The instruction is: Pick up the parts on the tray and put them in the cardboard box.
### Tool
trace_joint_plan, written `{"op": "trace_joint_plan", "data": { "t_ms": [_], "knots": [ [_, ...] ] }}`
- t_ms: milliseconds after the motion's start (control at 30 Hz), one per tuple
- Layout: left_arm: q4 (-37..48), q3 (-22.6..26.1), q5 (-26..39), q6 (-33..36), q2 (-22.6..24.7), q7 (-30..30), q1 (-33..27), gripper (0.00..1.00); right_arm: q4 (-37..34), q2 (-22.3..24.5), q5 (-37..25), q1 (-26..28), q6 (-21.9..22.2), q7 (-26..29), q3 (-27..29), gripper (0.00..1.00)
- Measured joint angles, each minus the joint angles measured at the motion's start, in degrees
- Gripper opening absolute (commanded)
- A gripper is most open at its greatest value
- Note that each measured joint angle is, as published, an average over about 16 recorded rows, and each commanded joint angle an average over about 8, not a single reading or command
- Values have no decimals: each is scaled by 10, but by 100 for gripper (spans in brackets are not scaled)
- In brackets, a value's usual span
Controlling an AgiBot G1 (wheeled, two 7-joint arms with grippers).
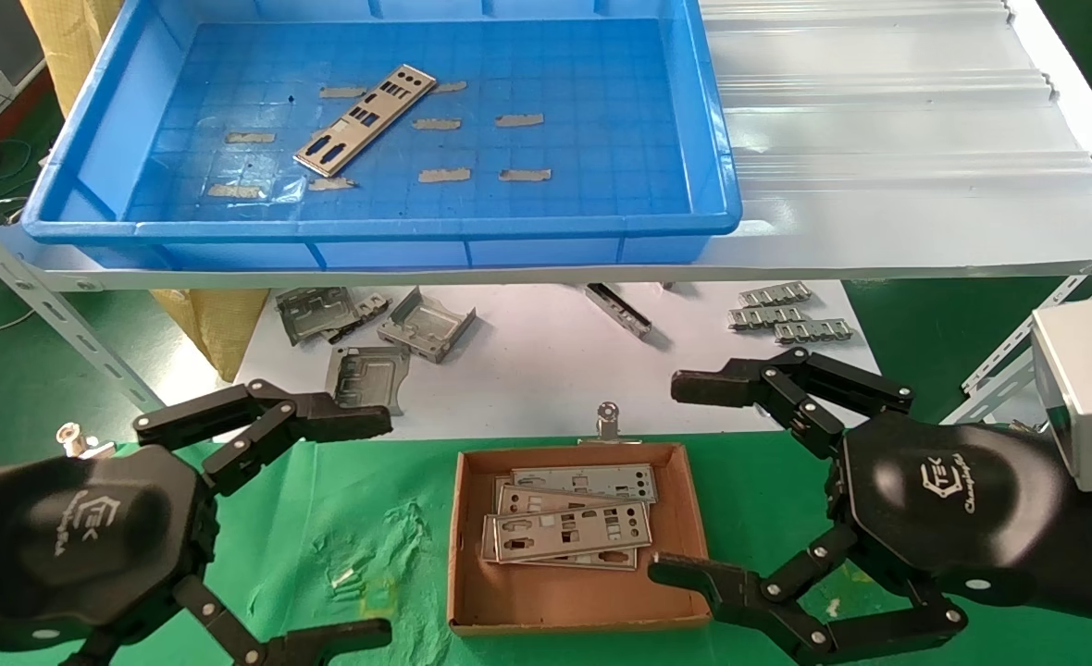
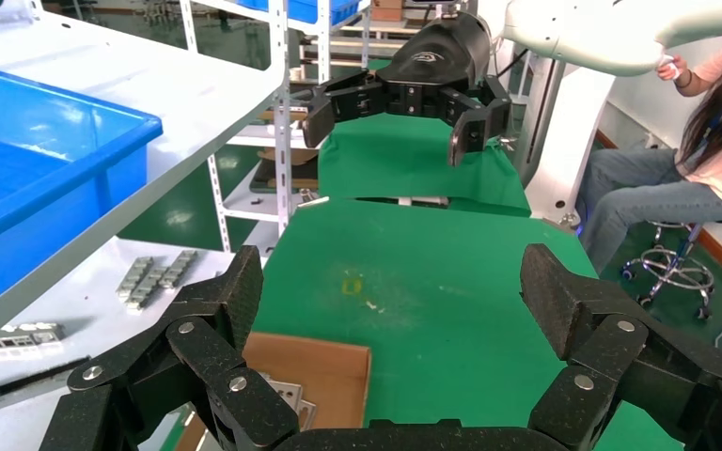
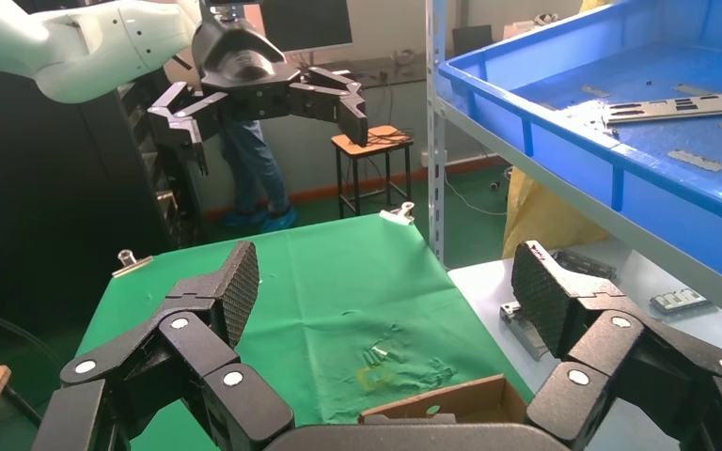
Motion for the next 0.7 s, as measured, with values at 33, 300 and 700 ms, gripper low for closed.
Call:
{"op": "trace_joint_plan", "data": {
  "t_ms": [33, 300, 700],
  "knots": [
    [1, 0, 0, 0, 1, 0, 0, 100, 0, 0, 0, 0, 0, 0, 0, 100],
    [9, 4, 3, 0, 5, 3, -4, 100, 0, 0, 0, 0, 0, 0, 0, 100],
    [14, 6, 5, -1, 8, 4, -6, 100, 0, 0, 0, 0, 0, 0, 0, 100]
  ]
}}
